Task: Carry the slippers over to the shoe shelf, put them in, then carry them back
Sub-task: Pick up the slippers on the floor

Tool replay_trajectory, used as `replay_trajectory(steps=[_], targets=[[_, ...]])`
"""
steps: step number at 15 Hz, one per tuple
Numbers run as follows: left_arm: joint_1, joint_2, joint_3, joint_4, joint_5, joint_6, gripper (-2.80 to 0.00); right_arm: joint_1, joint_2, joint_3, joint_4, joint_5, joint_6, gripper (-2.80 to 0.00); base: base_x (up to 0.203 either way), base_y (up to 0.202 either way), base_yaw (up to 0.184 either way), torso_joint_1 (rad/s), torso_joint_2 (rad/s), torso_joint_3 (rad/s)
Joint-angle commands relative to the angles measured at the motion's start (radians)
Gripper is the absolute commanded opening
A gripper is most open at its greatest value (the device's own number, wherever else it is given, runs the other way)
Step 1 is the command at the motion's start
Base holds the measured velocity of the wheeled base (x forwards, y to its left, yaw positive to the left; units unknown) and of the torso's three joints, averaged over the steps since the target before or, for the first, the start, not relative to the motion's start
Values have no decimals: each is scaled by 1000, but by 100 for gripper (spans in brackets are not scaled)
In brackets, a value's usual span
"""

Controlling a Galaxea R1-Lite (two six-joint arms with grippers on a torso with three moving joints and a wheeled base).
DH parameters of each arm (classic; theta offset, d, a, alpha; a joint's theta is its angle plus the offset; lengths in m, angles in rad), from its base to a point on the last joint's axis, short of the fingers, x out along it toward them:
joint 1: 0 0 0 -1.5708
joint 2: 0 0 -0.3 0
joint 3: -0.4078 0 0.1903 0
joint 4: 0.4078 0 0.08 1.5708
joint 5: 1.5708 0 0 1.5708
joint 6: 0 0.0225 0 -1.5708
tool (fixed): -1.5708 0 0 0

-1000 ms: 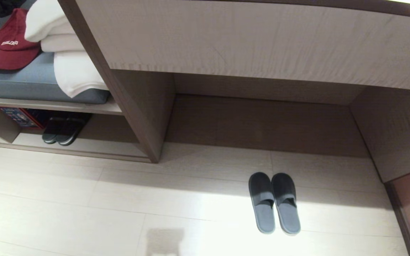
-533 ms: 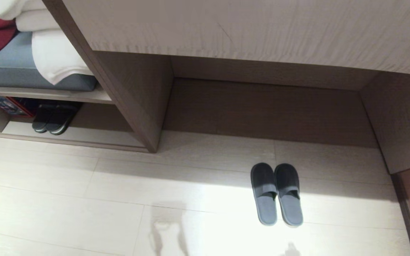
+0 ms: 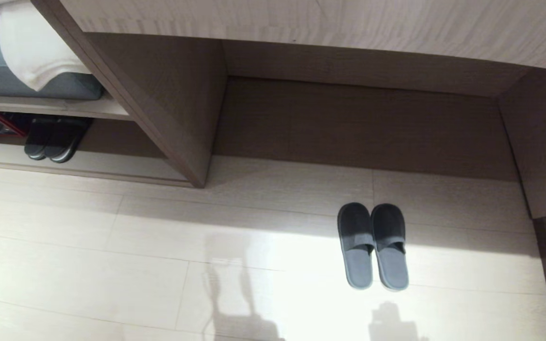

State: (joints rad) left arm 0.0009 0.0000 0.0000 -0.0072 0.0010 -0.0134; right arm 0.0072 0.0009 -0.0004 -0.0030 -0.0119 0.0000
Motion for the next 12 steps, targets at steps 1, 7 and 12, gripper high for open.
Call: replay_trajectory(steps=[1, 7, 12], targets=[[-1, 0, 0, 0, 1, 0, -280, 0, 1, 0, 0, 0, 2, -280, 0, 0, 0, 0, 2, -198], [1, 0, 0, 0, 1, 0, -280, 0, 1, 0, 0, 1, 0, -280, 0, 0, 0, 2, 3, -193], [-1, 0, 0, 0, 1, 0, -280, 0, 1, 0, 0, 4, 2, -280, 0, 0, 0, -1, 2, -195]])
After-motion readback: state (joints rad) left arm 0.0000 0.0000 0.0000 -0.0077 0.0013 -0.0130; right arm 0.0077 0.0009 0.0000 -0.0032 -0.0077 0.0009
